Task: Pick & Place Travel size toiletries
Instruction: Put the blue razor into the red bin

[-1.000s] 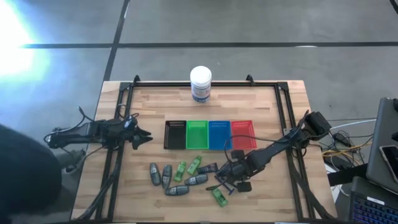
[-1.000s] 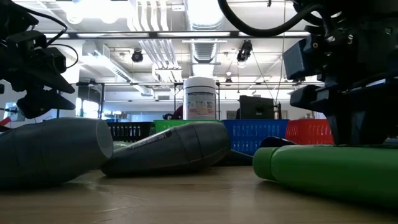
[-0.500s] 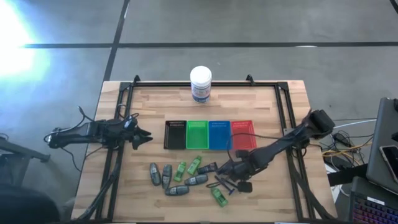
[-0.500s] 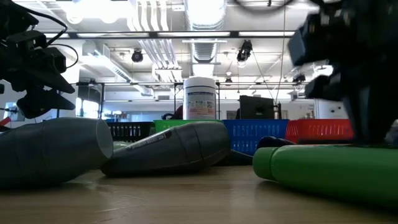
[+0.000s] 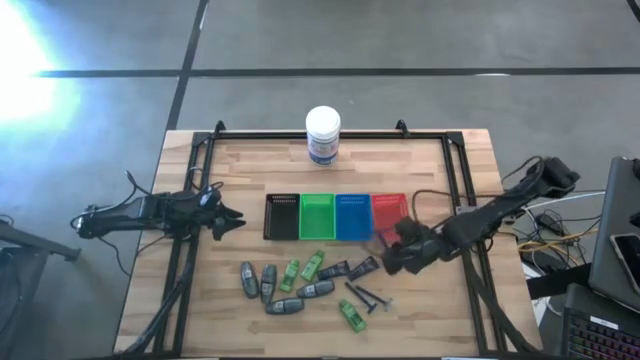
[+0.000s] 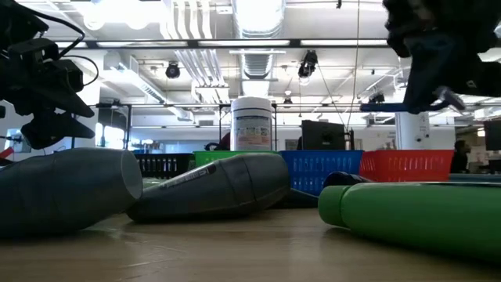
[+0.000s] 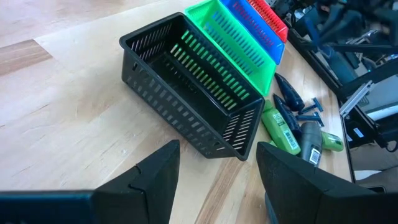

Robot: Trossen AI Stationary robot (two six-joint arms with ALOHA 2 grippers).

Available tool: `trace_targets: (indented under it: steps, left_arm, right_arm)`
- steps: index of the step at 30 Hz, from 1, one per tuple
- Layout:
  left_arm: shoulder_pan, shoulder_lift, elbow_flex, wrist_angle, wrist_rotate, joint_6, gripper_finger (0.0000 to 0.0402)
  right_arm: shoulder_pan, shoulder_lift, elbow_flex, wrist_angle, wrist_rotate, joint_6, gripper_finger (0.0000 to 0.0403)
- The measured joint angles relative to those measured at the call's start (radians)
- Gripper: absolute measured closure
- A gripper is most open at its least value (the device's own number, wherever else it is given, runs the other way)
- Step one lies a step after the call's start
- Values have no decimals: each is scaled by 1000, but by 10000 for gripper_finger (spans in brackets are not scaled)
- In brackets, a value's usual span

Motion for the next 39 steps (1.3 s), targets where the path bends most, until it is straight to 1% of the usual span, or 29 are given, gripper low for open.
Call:
trace_targets:
  steps: [4, 8, 10, 12, 17, 22, 27, 29, 33, 39]
  left_arm:
    - [0, 0, 0, 0, 0, 0, 183]
    - [0, 0, 0, 0, 0, 0, 183]
    - [0, 0, 0, 0, 0, 0, 183]
    - [0, 0, 0, 0, 0, 0, 183]
    - [0, 0, 0, 0, 0, 0, 183]
    - [0, 0, 0, 0, 0, 0, 183]
    - [0, 0, 0, 0, 0, 0, 183]
    - [0, 0, 0, 0, 0, 0, 183]
    - [0, 0, 0, 0, 0, 0, 183]
    - [0, 0, 0, 0, 0, 0, 183]
  right_arm:
    - [-24, -63, -35, -14, 62, 117, 372]
    - [-72, -99, -35, -34, 145, 176, 371]
    - [-110, -107, -35, -45, 148, 178, 371]
    - [-149, -108, -35, -59, 134, 163, 371]
    - [-272, -80, -38, -57, 25, 68, 370]
    - [-387, -39, -73, -56, -83, -4, 369]
    - [-453, -14, -123, -47, -134, -15, 368]
    - [-464, -13, -136, -12, -146, -23, 363]
    - [-467, -12, -152, 58, -147, -40, 339]
    - [-468, -8, -159, 63, -142, -36, 274]
